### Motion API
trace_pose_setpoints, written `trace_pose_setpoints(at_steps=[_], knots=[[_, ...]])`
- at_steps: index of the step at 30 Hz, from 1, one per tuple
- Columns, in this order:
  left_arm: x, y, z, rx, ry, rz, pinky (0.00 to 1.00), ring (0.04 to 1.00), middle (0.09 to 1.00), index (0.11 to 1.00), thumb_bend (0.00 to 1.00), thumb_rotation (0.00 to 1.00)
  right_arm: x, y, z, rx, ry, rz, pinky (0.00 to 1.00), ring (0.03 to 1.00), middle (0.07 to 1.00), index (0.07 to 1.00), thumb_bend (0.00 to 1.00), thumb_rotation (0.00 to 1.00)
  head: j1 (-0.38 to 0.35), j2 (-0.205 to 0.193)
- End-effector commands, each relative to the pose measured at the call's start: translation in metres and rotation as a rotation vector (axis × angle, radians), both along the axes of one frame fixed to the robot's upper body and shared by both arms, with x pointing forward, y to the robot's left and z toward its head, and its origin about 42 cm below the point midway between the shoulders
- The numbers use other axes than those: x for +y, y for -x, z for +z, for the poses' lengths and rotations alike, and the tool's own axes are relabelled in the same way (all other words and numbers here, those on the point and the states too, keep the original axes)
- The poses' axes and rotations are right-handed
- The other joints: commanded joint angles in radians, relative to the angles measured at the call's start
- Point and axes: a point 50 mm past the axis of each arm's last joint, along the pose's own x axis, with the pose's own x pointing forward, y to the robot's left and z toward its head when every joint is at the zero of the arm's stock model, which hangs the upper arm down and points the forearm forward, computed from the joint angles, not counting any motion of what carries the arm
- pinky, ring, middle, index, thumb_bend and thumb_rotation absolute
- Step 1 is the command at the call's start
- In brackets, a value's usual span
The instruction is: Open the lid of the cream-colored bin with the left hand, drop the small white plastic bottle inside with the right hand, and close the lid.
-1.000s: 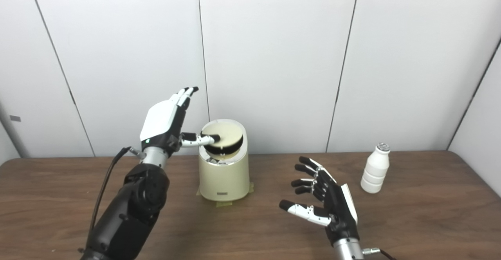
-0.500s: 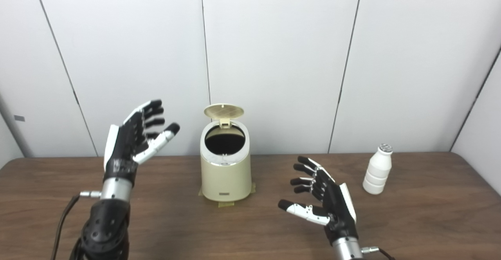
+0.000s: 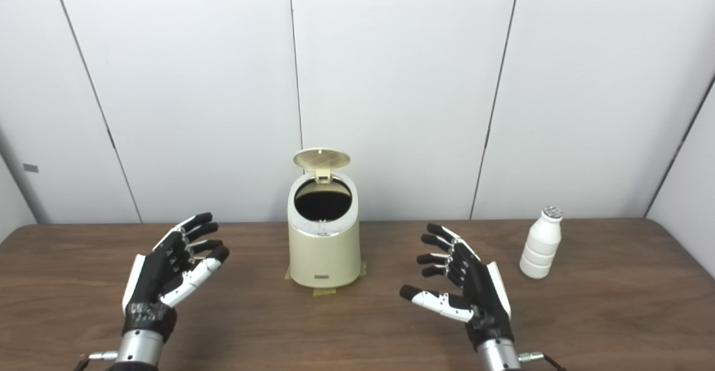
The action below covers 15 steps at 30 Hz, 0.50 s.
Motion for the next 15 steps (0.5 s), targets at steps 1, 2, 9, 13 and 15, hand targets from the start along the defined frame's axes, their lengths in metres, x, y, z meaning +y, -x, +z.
trace_pose_setpoints(at_steps=[1,2,9,13,15], knots=[[0.003,-0.005,0.015,-0.089,-0.041,-0.007,0.52,0.679,0.764,0.809,0.77,0.31,0.002,-0.007,0.021,-0.109,-0.010,0.005,0.54,0.635,0.776,0.793,0.84,0.20,-0.014,-0.004],[0.005,-0.004,0.013,-0.086,-0.049,-0.015,0.52,0.678,0.764,0.810,0.77,0.31,0.002,-0.007,0.021,-0.115,-0.009,0.005,0.54,0.633,0.775,0.792,0.84,0.20,-0.026,-0.008],[0.019,0.000,0.009,-0.061,-0.116,-0.053,0.55,0.696,0.775,0.825,0.73,0.30,0.001,-0.017,0.047,-0.137,0.052,0.014,0.58,0.639,0.789,0.806,0.81,0.20,-0.158,-0.047],[0.026,0.000,0.007,-0.050,-0.121,-0.071,0.55,0.712,0.788,0.830,0.71,0.29,-0.009,-0.033,0.096,-0.198,0.193,-0.010,0.59,0.659,0.795,0.811,0.80,0.19,-0.249,-0.077],[0.029,-0.001,0.006,-0.039,-0.129,-0.070,0.57,0.735,0.801,0.837,0.68,0.25,-0.015,-0.037,0.123,-0.246,0.268,-0.051,0.54,0.620,0.783,0.792,0.76,0.14,-0.278,-0.088]])
